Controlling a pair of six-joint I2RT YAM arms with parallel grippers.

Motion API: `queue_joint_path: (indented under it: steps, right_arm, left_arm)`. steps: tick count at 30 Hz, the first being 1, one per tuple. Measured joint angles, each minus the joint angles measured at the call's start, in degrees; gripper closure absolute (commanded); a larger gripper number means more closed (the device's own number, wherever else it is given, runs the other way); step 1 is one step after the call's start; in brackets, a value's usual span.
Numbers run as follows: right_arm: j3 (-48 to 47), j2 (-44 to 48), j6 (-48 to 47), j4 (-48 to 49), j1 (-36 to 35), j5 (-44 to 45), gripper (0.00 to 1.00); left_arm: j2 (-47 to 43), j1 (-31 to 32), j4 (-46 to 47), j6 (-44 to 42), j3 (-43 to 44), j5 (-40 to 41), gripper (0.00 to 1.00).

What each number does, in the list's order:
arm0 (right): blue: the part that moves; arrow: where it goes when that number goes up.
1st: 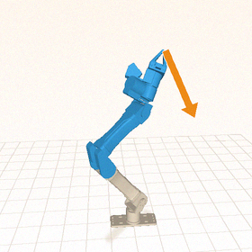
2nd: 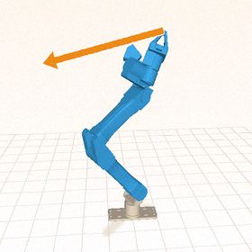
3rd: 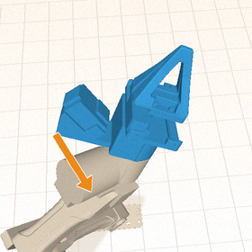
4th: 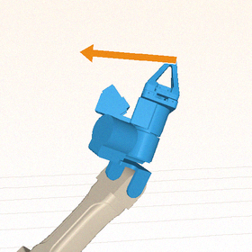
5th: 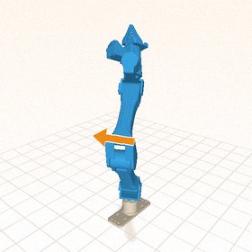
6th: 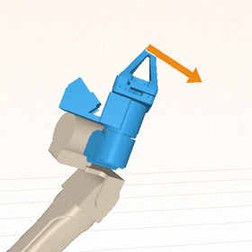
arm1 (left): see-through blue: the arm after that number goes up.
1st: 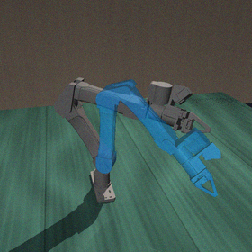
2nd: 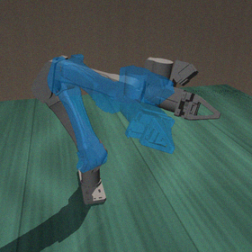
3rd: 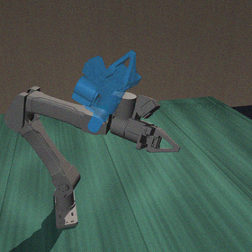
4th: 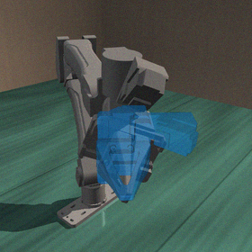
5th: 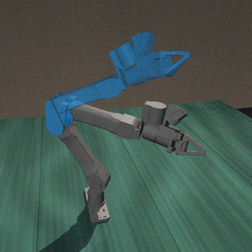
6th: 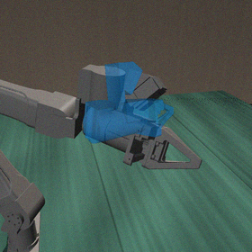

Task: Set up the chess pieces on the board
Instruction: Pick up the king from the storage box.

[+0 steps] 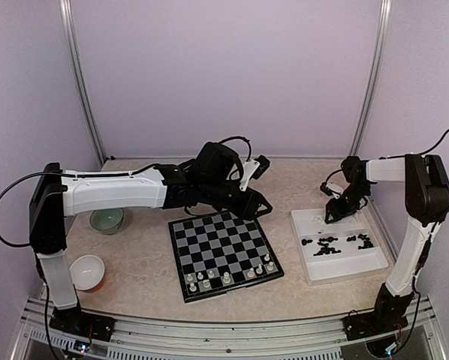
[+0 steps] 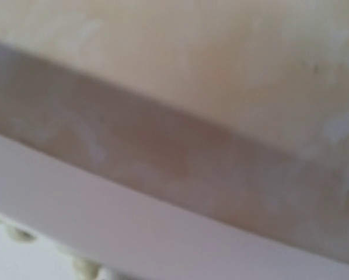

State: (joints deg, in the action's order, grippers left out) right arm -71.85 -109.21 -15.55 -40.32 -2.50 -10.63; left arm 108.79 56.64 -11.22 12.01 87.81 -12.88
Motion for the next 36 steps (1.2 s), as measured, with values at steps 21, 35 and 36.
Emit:
queue_joint_path:
  steps: [21,35,36]
  right_arm:
    - [2.34,2.60,0.04,0.72,4.52,2.49,0.62]
    - [2.36,2.05,0.50,1.20,4.70,1.42,0.70]
    - [2.43,2.03,0.50,1.27,4.87,1.42,0.73]
  left_arm:
    - [1.01,0.00,-0.87,-0.02,0.81,-0.66,0.57]
    - [0.98,0.00,-0.87,0.22,0.17,-0.66,0.57]
    - [1.01,0.00,-0.85,0.26,0.11,-0.63,0.57]
